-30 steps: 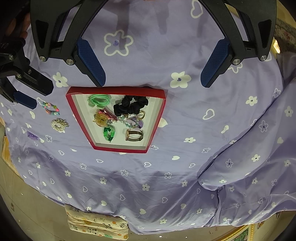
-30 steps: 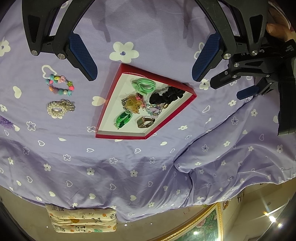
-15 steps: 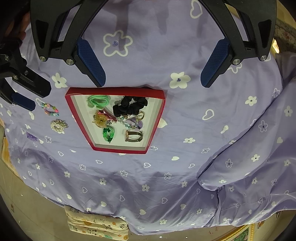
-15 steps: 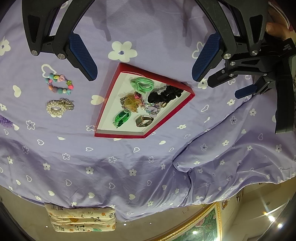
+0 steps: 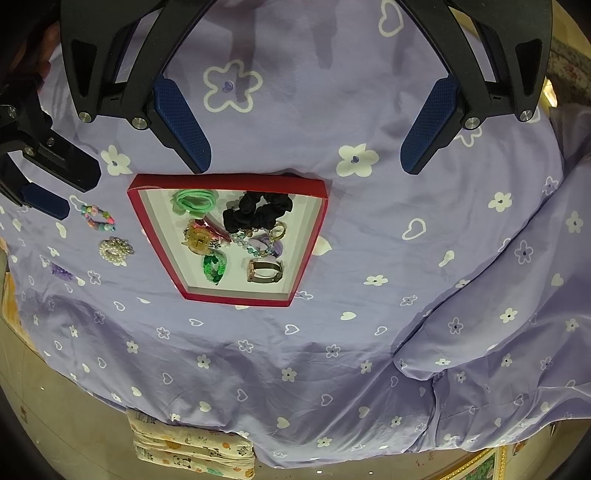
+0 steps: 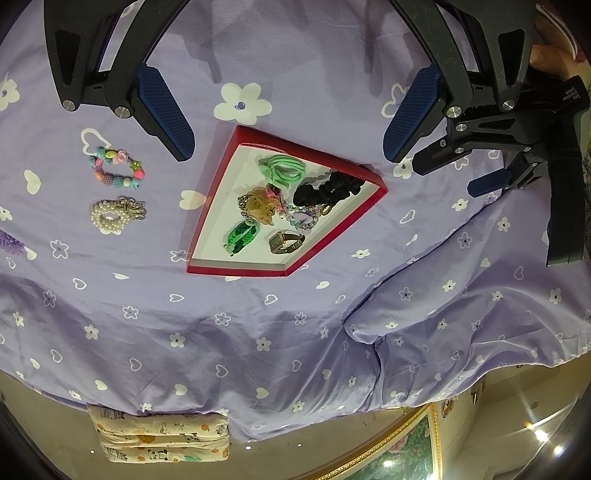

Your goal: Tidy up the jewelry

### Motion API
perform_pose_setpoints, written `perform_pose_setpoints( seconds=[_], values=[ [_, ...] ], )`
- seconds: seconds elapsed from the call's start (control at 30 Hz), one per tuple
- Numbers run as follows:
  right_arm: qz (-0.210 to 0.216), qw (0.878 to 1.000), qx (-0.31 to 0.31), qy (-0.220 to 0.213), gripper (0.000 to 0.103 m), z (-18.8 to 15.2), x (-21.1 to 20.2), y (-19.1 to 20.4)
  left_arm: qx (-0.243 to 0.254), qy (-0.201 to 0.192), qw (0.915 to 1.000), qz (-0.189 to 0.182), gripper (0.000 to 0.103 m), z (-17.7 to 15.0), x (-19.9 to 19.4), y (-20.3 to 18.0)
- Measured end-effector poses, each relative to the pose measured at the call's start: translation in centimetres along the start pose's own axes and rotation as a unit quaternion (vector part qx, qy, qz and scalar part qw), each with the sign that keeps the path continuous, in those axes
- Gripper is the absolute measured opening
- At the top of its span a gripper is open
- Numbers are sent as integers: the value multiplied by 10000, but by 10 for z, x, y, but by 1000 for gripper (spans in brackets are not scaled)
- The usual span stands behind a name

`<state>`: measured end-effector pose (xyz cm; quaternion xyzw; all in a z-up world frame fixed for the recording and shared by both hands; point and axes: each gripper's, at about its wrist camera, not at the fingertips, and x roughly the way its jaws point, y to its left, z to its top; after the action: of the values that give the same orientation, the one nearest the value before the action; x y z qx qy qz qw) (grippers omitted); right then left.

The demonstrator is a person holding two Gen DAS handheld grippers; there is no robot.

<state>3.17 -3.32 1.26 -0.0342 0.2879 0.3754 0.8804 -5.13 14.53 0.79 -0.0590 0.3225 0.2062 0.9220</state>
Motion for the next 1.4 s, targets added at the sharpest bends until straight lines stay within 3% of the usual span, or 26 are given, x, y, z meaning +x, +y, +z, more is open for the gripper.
perform_pose_setpoints(
  seconds=[1.4],
  values=[
    [19, 10000, 35, 11, 103, -1, 3, -1, 9, 32, 10000, -13, 103, 1, 1, -3]
  ],
)
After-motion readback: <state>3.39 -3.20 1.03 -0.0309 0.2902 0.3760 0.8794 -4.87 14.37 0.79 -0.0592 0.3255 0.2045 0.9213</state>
